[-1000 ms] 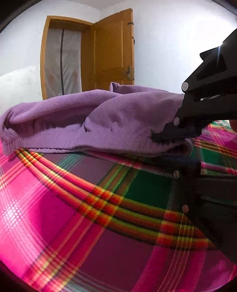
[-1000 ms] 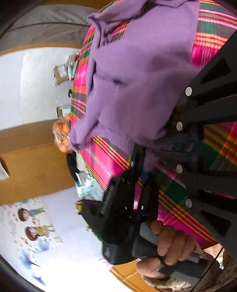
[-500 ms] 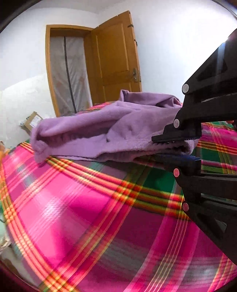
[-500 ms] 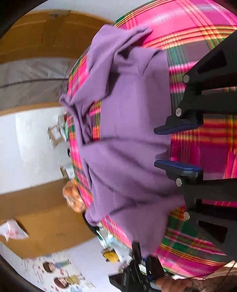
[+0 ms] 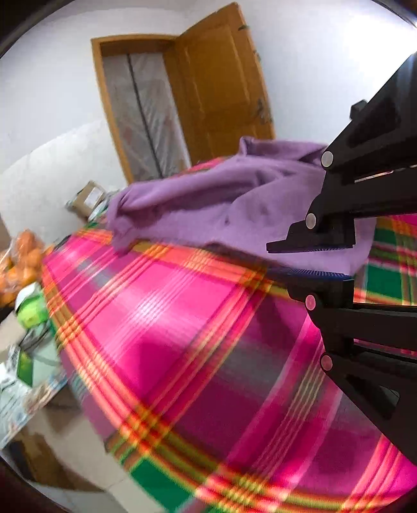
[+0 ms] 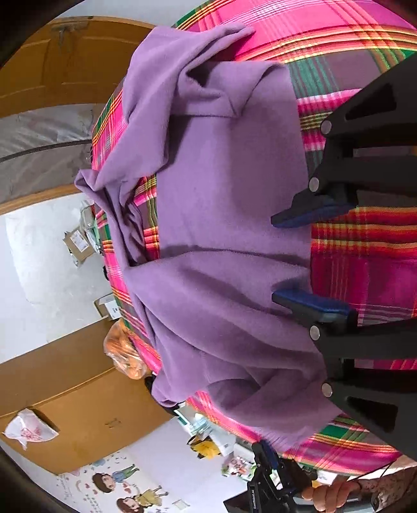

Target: Fold clothes

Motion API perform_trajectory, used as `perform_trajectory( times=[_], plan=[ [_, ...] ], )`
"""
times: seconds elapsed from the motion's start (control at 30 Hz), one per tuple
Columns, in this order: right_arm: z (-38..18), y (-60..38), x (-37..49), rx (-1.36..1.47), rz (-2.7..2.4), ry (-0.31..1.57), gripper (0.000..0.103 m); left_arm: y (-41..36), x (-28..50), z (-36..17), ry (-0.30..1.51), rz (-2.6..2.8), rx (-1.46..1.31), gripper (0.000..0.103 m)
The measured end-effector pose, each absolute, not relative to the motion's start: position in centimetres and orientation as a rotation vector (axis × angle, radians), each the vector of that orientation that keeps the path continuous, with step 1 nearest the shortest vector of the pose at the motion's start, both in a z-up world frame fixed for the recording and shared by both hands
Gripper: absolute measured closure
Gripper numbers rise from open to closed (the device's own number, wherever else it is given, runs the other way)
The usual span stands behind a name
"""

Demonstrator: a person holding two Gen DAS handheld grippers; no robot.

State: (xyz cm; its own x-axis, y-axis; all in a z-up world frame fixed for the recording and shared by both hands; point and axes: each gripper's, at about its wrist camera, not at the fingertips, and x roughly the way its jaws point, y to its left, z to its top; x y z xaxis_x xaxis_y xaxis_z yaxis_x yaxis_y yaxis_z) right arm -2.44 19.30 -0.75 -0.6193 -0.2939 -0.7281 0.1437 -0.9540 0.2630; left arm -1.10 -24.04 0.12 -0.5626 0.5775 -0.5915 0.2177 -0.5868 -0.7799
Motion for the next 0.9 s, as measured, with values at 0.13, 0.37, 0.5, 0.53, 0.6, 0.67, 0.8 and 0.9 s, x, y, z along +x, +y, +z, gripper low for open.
perform_trajectory(
  times=[0.13,0.37,0.5,0.53,0.6,0.67,0.8,0.9],
  plan=[
    [-0.9,18.8,-2.8,1.227,-2.603,-0.218,0.066,-24.9,-1.0,0.0,-1.301,2.235,-1.330,0.095],
    [-0.8,18.4,-2.6,1.221,-2.611,-0.174,0.066,-22.8,-1.2,-1.3,-1.270,2.152,-1.426,0.075],
    [-0.9,18.4,-2.6,1.230,-2.608,-0.174,0.066,-22.8,-0.9,-1.4,-1.280,2.099,-1.423,0.058],
    [-0.9,18.4,-2.6,1.231,-2.610,-0.175,0.066,-22.6,-0.9,-1.4,-1.270,2.092,-1.418,0.051],
    [-0.9,18.4,-2.6,1.233,-2.613,-0.172,0.066,-21.8,-1.1,-1.1,-1.224,2.093,-1.414,0.048],
    [-0.9,18.4,-2.6,1.234,-2.616,-0.168,0.066,-21.2,-1.2,-0.8,-1.175,2.116,-1.418,0.048],
    [-0.9,18.3,-2.6,1.237,-2.619,-0.162,0.066,-20.3,-1.5,-0.4,-1.086,2.147,-1.469,0.054],
    [-0.8,18.2,-2.6,1.240,-2.623,-0.152,0.066,-19.7,-1.6,-0.2,-0.962,2.216,-1.542,0.091]
  ],
)
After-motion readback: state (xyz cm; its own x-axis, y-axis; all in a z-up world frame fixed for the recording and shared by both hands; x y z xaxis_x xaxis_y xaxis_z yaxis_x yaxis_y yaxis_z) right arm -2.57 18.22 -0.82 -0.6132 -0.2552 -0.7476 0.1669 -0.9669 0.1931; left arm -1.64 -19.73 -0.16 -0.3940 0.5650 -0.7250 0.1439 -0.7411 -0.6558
